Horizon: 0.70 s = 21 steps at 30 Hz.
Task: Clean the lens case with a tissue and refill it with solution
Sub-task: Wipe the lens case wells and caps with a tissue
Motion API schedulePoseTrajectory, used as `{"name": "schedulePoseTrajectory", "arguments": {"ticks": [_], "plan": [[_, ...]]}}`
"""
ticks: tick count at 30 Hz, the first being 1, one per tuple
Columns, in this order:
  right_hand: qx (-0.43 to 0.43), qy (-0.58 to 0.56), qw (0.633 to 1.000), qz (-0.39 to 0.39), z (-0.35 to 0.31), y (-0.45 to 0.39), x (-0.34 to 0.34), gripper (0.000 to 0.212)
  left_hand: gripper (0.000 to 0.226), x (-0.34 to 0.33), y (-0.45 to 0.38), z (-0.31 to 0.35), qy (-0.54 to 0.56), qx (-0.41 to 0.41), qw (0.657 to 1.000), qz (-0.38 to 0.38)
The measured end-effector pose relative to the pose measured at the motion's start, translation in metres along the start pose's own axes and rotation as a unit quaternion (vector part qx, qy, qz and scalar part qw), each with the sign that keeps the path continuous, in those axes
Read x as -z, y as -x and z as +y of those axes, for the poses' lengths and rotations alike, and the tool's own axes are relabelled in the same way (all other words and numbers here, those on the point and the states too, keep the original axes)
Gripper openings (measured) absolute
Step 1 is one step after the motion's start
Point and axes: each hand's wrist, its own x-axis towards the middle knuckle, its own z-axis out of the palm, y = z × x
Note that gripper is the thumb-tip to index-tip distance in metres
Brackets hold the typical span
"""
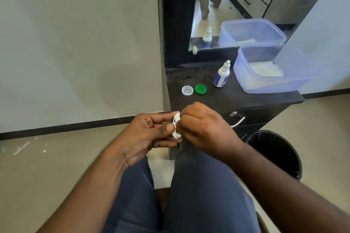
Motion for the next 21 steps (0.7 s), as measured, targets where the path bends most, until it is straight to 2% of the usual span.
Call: {"name": "schedulePoseTrajectory", "arguments": {"ticks": [2, 3, 5, 7, 9, 11, 12, 13, 14, 16, 17, 19, 21], "plan": [[0.048, 0.007, 0.999, -0.007, 0.008, -0.006, 0.006, 0.011, 0.048, -0.002, -0.001, 0.005, 0.013, -0.016, 1.0, 0.001], [0.034, -0.002, 0.999, 0.004, 0.011, -0.008, 0.007, 0.011, 0.049, -0.004, -0.001, 0.007, 0.017, -0.038, 0.999, 0.014], [-0.081, -0.069, 0.993, 0.05, 0.009, -0.009, 0.007, 0.011, 0.054, -0.012, -0.003, 0.009, 0.002, -0.101, 0.993, 0.058], [-0.261, -0.178, 0.942, 0.116, 0.001, -0.01, 0.002, 0.016, 0.059, -0.022, -0.006, 0.006, -0.058, -0.181, 0.976, 0.111], [-0.402, -0.276, 0.861, 0.148, -0.005, -0.011, -0.006, 0.019, 0.062, -0.029, -0.008, -0.002, -0.113, -0.234, 0.954, 0.151], [-0.463, -0.353, 0.8, 0.146, -0.005, -0.009, -0.013, 0.018, 0.059, -0.03, -0.009, -0.011, -0.134, -0.253, 0.943, 0.169], [-0.472, -0.362, 0.793, 0.133, -0.005, -0.008, -0.014, 0.018, 0.058, -0.028, -0.008, -0.014, -0.132, -0.25, 0.944, 0.172], [-0.464, -0.34, 0.81, 0.115, -0.003, -0.007, -0.014, 0.019, 0.058, -0.027, -0.008, -0.014, -0.124, -0.236, 0.949, 0.169], [-0.43, -0.289, 0.85, 0.092, 0.001, -0.005, -0.012, 0.018, 0.057, -0.025, -0.008, -0.013, -0.109, -0.213, 0.958, 0.161], [-0.273, -0.156, 0.948, 0.049, 0.009, -0.004, -0.005, 0.015, 0.053, -0.023, -0.01, -0.009, -0.062, -0.147, 0.979, 0.124], [-0.168, -0.095, 0.981, 0.02, 0.015, -0.004, -0.002, 0.014, 0.051, -0.022, -0.011, -0.007, -0.037, -0.112, 0.988, 0.102], [-0.001, 0.005, 1.0, -0.026, 0.025, -0.006, 0.005, 0.013, 0.051, -0.018, -0.013, -0.005, 0.002, -0.061, 0.996, 0.064], [0.077, 0.067, 0.994, -0.025, 0.028, -0.008, 0.009, 0.011, 0.052, -0.012, -0.015, -0.002, 0.021, -0.037, 0.998, 0.039]]}}
